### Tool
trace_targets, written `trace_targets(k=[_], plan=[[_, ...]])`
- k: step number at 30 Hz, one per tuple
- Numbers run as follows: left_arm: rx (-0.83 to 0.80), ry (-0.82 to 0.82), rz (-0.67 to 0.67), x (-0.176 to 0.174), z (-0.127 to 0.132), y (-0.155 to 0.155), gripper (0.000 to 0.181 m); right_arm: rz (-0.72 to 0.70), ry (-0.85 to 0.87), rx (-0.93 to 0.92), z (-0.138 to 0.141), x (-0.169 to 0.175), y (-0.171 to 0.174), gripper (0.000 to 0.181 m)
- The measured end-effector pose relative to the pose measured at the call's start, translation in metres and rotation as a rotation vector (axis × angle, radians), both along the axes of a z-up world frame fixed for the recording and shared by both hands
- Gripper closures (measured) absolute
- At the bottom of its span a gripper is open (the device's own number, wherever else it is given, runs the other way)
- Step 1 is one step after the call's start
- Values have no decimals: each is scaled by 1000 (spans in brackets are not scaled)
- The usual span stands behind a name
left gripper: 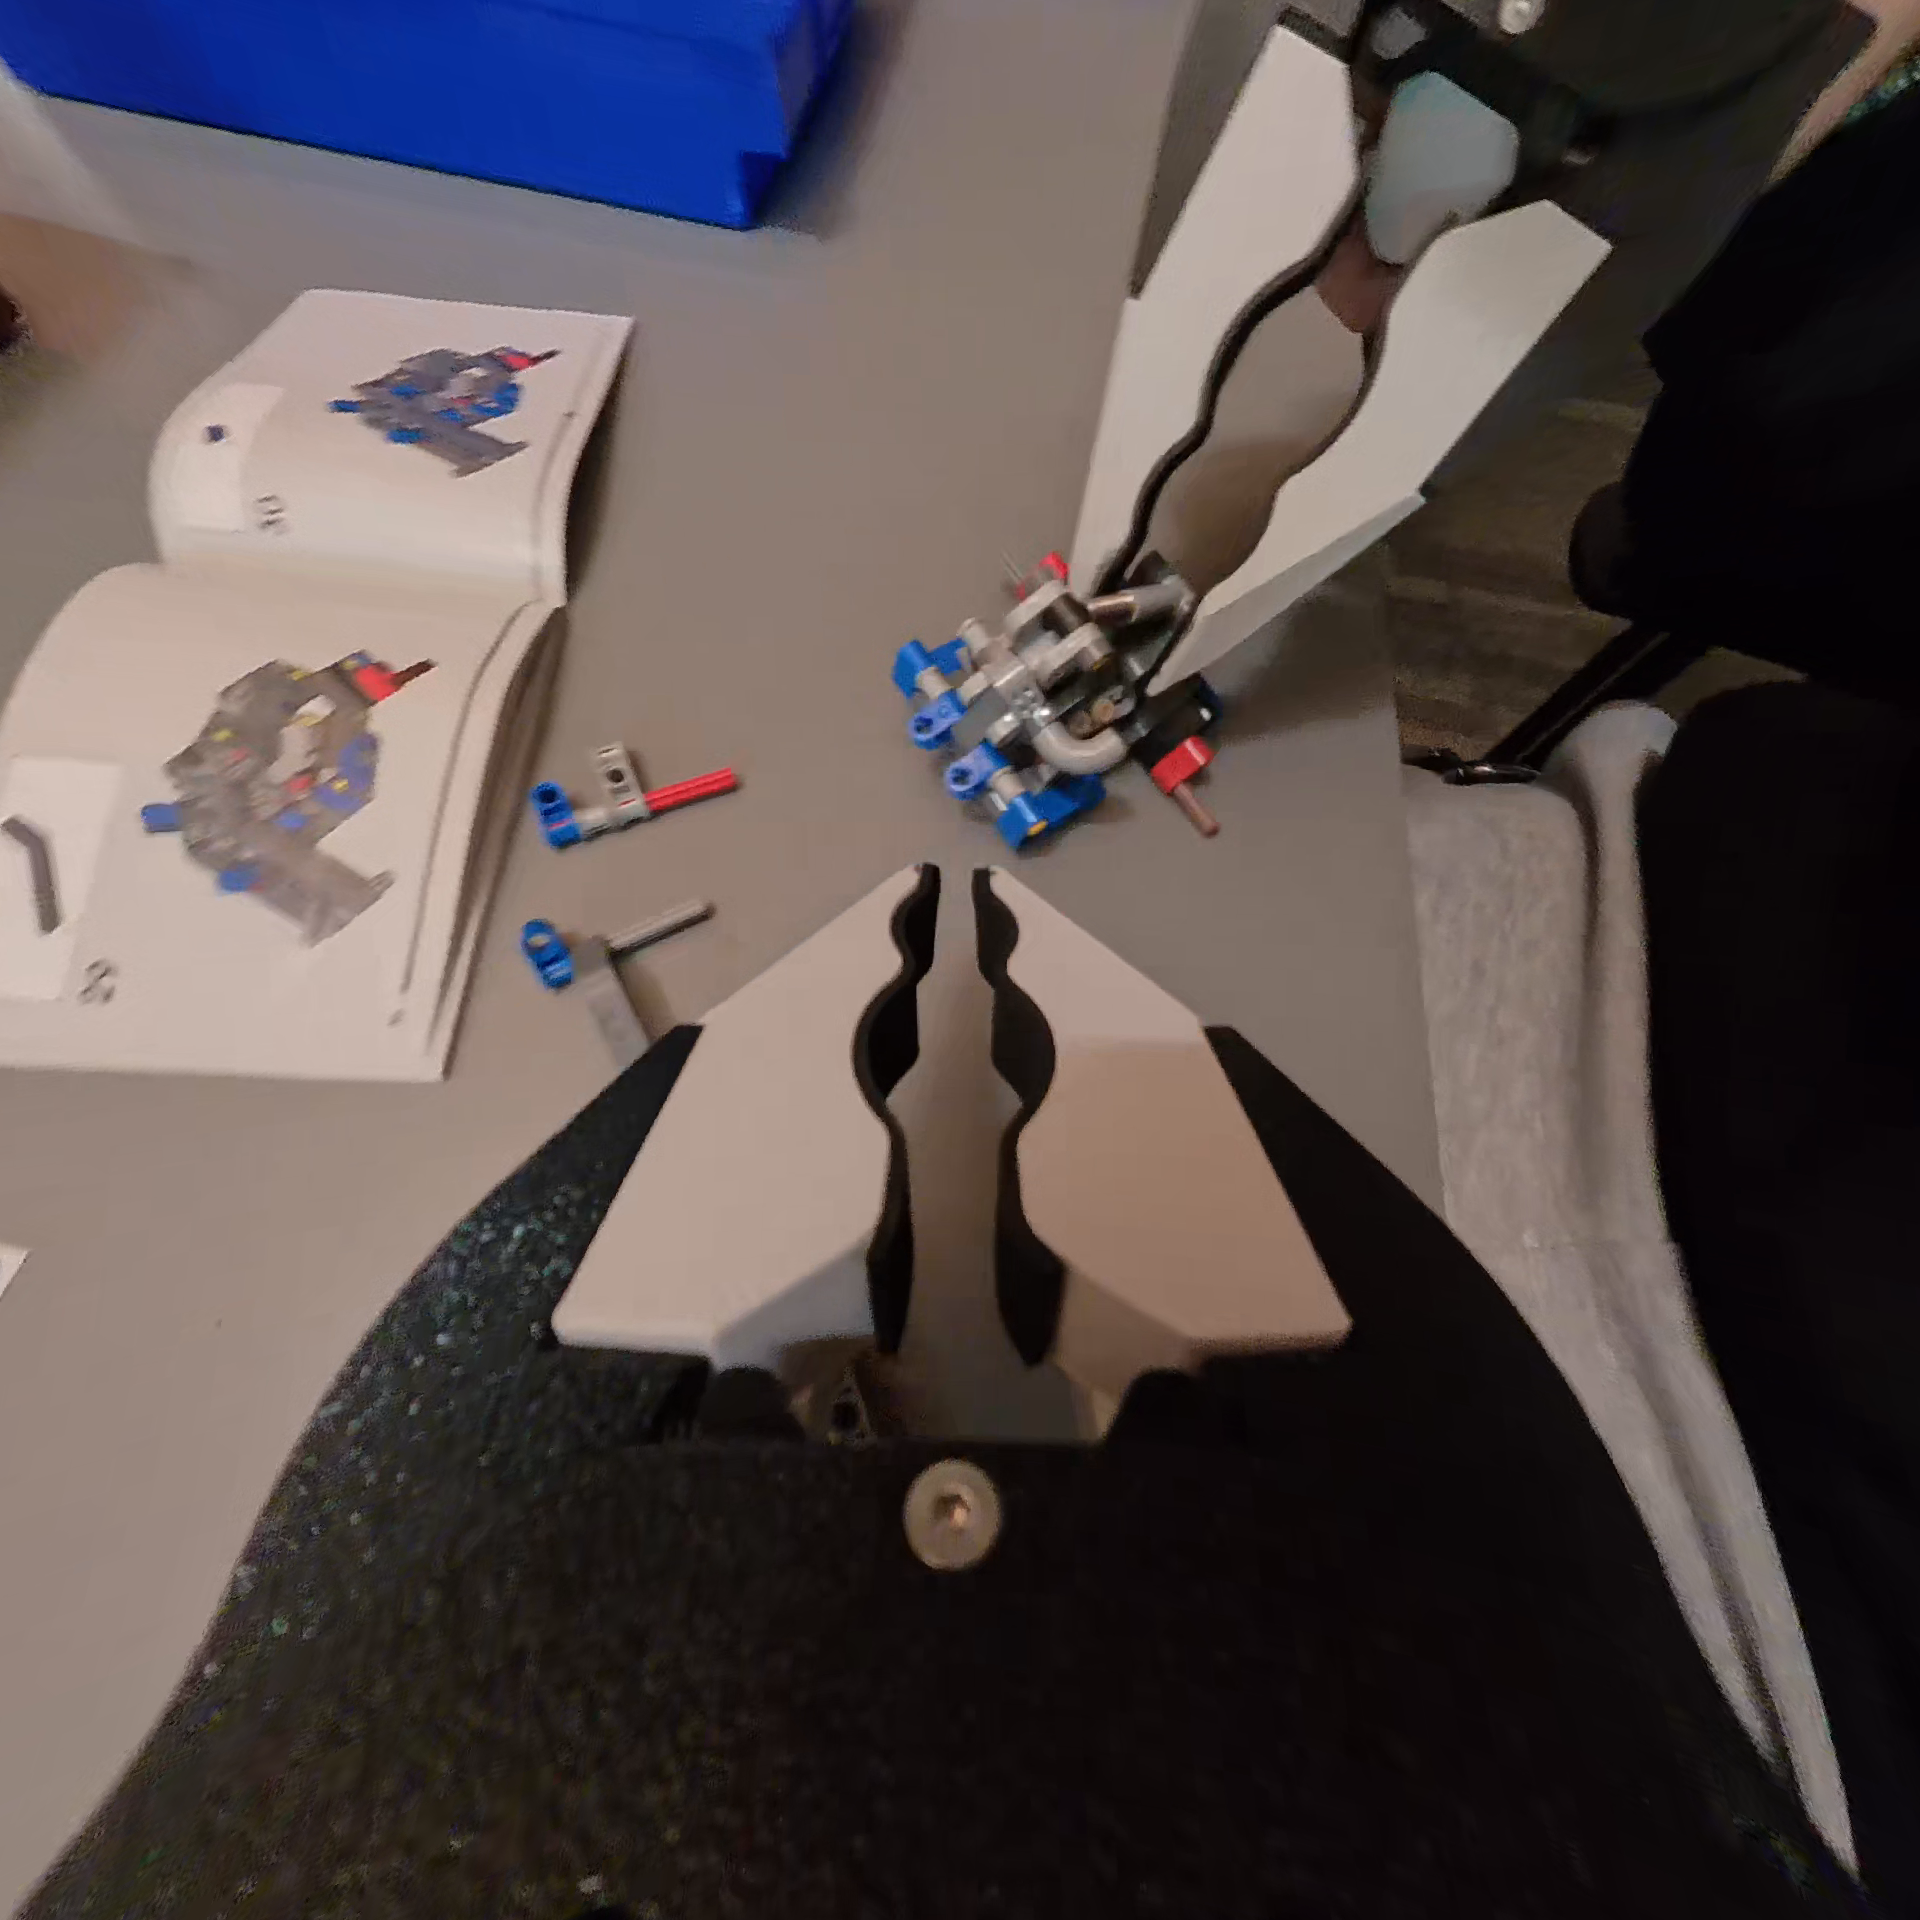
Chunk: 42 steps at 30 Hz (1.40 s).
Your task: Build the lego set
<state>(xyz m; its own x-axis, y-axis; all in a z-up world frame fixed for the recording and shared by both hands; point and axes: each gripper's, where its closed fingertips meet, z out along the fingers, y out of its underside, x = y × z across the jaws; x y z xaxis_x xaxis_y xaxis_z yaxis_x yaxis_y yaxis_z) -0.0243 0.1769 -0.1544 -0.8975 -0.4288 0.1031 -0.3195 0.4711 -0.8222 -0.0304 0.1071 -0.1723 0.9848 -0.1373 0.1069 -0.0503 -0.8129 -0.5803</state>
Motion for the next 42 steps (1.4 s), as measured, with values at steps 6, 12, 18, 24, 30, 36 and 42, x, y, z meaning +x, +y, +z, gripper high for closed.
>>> trace_targets(k=[6,12,18,24,30,36,42], plan=[[-9,18,44,8,-1,12,178,23,-131,-11,2,20,-9,167],[15,8,47,8,-2,15,178,47,-160,-12,-5,26,-9,165],[1,13,44,8,-1,13,178,57,-96,46,-7,22,-6,154],[24,11,21,5,-6,11,178,42,-121,52,-6,30,-8,165],[21,13,20,5,-6,11,178,53,-129,86,-5,34,-7,160],[8,20,24,7,-7,12,178,2,-60,138,-4,39,-5,161],[18,26,16,7,-11,11,178,10,-67,163,3,44,-6,173]])
